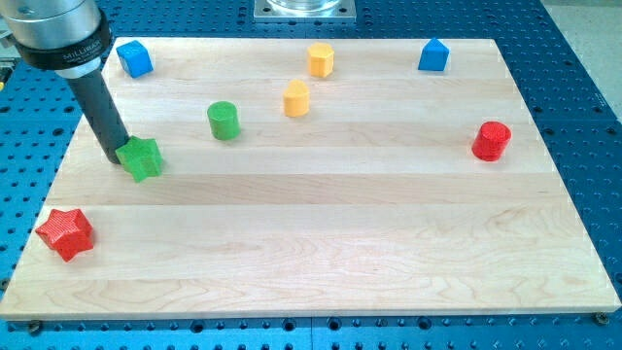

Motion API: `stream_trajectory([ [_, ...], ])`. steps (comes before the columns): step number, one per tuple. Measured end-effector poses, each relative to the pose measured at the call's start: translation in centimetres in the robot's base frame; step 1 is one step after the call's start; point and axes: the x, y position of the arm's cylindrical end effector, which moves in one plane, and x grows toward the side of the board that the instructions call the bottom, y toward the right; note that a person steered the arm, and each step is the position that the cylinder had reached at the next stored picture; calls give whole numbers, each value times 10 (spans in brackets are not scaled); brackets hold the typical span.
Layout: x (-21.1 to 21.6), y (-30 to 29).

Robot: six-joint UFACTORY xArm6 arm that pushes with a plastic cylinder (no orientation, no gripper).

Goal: Move the green star below the green circle

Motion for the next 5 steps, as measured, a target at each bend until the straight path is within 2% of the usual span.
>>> stream_trajectory([
  [2, 4, 17],
  [4, 37, 75],
  [5, 34, 62],
])
